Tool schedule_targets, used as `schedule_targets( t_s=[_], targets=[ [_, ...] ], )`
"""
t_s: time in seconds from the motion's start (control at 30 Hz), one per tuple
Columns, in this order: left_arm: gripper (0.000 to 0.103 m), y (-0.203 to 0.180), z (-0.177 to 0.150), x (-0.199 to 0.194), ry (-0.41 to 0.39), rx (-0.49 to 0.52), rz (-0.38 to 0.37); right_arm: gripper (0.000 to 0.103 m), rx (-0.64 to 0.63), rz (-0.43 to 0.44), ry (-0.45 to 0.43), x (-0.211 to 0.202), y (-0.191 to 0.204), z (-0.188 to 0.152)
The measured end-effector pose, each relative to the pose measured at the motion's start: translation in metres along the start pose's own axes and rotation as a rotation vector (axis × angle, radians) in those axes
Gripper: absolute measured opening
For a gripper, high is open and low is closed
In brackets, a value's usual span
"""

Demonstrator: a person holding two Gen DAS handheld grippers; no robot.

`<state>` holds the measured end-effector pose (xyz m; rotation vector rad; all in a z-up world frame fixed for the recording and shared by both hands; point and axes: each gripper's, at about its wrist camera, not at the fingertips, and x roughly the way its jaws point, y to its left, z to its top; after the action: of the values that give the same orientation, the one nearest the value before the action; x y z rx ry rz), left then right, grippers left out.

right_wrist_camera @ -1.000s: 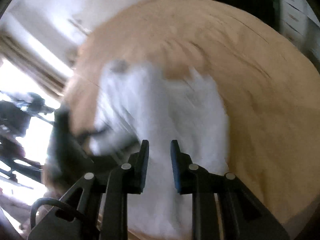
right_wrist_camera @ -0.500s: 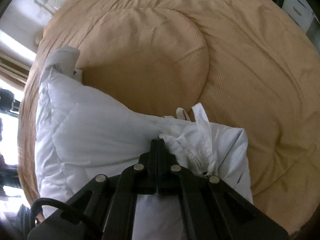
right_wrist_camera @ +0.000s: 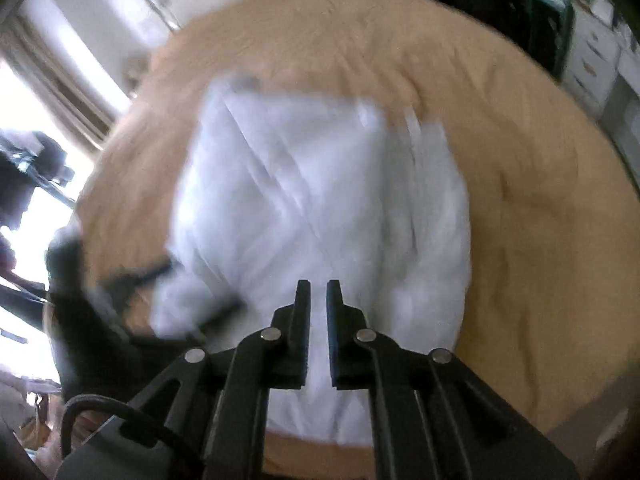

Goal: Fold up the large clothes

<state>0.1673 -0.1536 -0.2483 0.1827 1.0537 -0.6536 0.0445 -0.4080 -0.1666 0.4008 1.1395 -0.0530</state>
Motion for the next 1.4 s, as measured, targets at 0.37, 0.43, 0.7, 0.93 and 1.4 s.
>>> schedule_targets(
  t_s=[0.37, 0.43, 0.7, 0.93, 1.4],
  targets=[
    [0.08, 0.019, 0.004, -0.045, -0.048, -0.14, 0.023, 0.001, 0.029, -0.029, 0.011, 0.045, -0.024, -0.028],
    [0.081, 0.028, -0.003, -0.056, -0.078, -0.175, 0.034, 0.001, 0.049, -0.01, 0.003, 0.049, -0.029, -0.034],
    [0.091, 0.014, -0.045, -0.022, 0.001, -0.179, 0.02, 0.002, 0.12, 0.014, -0.01, 0.035, -0.035, -0.039],
    [0.077, 0.032, -0.037, -0.044, -0.007, -0.227, -0.043, 0.002, 0.102, -0.001, -0.023, 0.043, -0.039, -0.039],
    [0.025, 0.076, 0.174, 0.085, 0.132, -0.133, 0.207, 0.001, 0.074, 0.008, -0.076, 0.052, -0.035, -0.046]
  ],
)
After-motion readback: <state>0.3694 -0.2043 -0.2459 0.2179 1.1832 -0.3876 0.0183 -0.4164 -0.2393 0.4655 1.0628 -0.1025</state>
